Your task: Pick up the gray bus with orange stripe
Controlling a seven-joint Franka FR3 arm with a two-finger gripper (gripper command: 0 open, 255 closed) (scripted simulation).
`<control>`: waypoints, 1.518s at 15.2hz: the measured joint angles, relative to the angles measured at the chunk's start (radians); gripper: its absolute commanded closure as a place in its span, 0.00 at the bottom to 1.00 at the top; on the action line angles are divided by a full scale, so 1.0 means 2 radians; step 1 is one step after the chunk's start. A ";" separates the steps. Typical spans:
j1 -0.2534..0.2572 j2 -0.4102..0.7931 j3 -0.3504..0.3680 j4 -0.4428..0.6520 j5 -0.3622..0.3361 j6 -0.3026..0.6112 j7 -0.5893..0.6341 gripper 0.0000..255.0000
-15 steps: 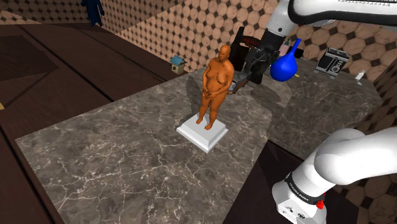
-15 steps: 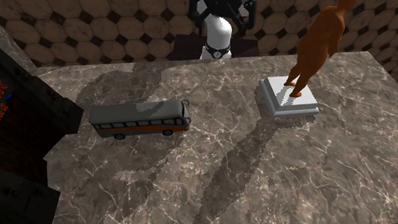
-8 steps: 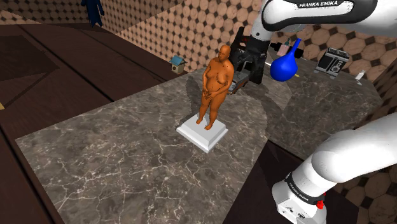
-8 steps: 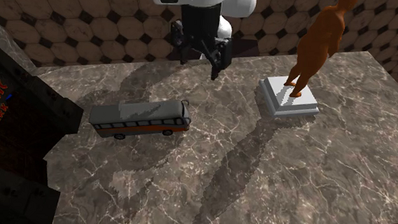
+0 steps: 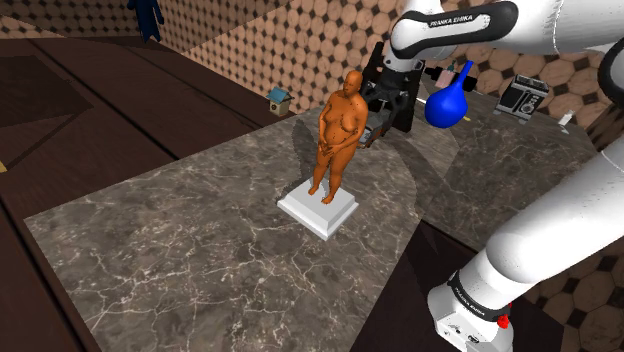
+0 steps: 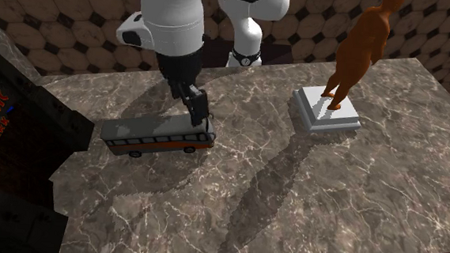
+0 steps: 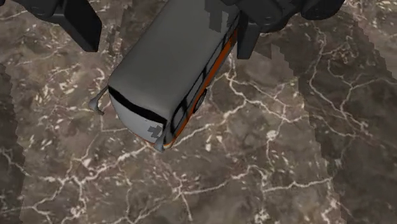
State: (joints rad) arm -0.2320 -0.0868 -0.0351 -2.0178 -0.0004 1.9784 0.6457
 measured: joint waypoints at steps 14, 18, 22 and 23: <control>-0.023 0.091 -0.022 0.024 0.001 0.055 0.077 1.00; -0.023 0.091 -0.021 0.023 0.001 0.058 0.077 1.00; -0.023 0.091 -0.021 0.023 0.001 0.057 0.077 1.00; -0.023 0.091 -0.021 0.023 0.001 0.057 0.077 1.00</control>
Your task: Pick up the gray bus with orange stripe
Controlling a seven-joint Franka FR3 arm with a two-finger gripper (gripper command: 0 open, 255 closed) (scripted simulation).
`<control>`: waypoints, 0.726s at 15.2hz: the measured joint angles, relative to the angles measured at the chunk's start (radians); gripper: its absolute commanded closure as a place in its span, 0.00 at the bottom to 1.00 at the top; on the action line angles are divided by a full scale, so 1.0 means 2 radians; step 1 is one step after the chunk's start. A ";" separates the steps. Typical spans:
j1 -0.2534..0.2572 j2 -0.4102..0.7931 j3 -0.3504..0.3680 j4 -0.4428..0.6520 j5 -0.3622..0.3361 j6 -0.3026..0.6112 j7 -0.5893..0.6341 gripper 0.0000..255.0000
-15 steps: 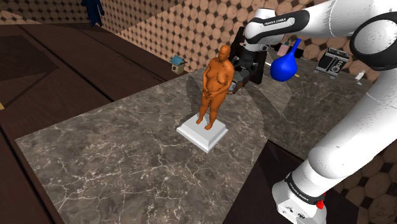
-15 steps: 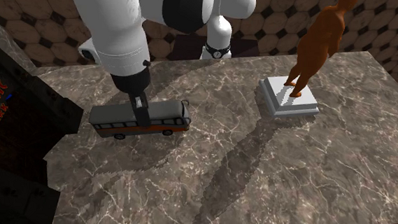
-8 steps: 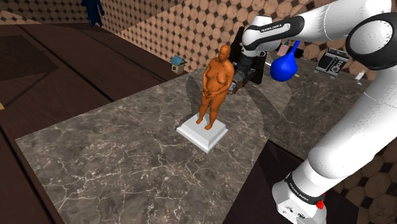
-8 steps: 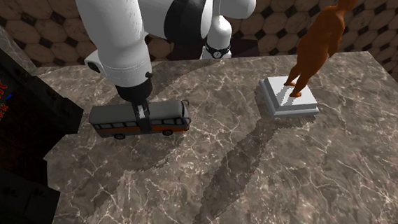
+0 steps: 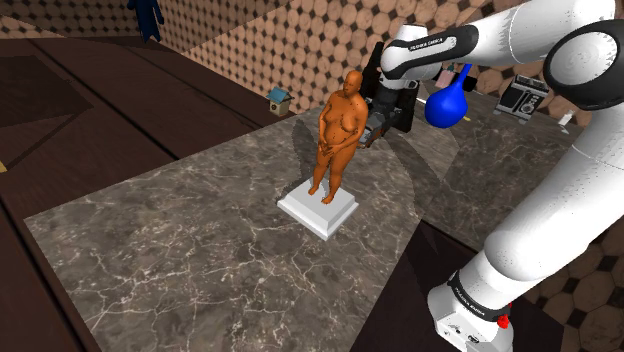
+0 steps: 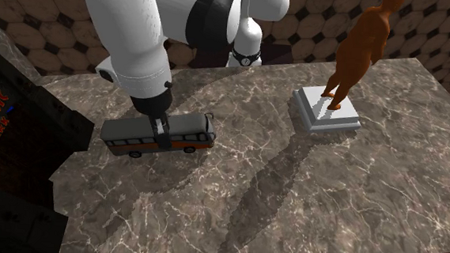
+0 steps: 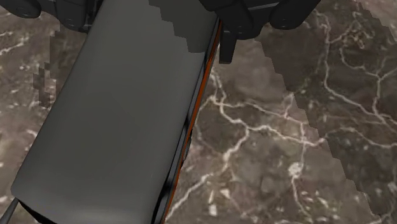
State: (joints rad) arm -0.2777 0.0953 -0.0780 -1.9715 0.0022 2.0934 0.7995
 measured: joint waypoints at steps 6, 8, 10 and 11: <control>0.000 -0.007 0.000 0.017 -0.001 -0.025 0.001 1.00; 0.000 -0.012 -0.001 0.025 -0.001 -0.039 -0.001 1.00; 0.000 -0.014 0.000 0.034 -0.001 -0.050 0.001 1.00; 0.000 -0.016 0.000 0.038 -0.002 -0.056 0.000 1.00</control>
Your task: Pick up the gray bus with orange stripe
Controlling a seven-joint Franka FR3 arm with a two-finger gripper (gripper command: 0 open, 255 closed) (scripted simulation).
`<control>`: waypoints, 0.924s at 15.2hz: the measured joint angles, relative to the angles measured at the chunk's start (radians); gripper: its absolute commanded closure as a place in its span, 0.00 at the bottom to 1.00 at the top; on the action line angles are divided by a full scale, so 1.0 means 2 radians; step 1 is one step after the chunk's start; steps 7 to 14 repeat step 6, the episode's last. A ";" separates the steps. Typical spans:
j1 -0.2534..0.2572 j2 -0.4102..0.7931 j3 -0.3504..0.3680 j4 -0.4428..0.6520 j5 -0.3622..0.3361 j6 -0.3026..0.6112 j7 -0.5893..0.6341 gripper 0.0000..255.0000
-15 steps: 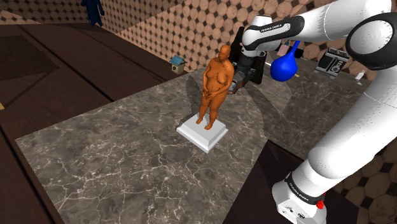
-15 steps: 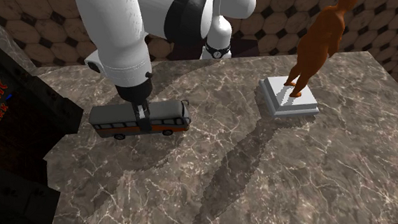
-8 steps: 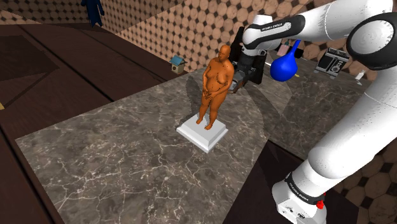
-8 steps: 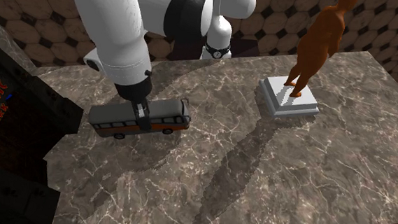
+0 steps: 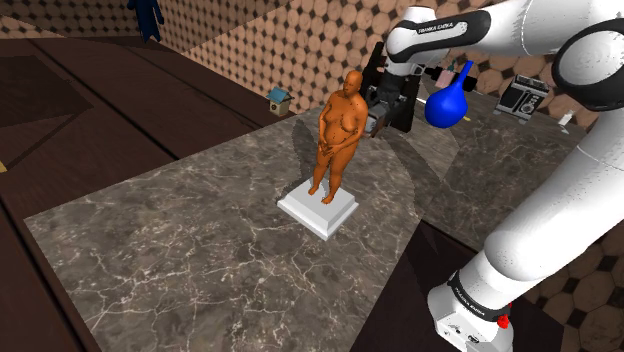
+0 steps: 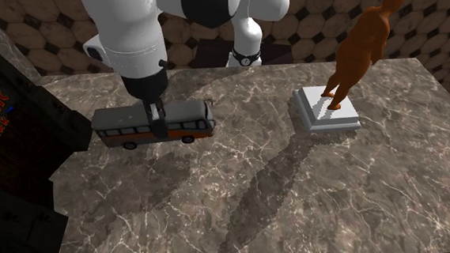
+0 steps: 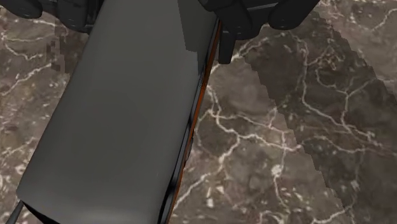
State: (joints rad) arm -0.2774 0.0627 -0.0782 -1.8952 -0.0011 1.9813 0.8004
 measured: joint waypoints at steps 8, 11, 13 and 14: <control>0.000 -0.006 0.000 0.029 0.000 -0.036 0.000 1.00; 0.000 -0.006 0.000 0.029 0.000 -0.036 0.000 1.00; 0.000 -0.006 0.000 0.029 0.000 -0.036 0.000 1.00; 0.000 -0.006 0.000 0.029 0.000 -0.036 0.000 1.00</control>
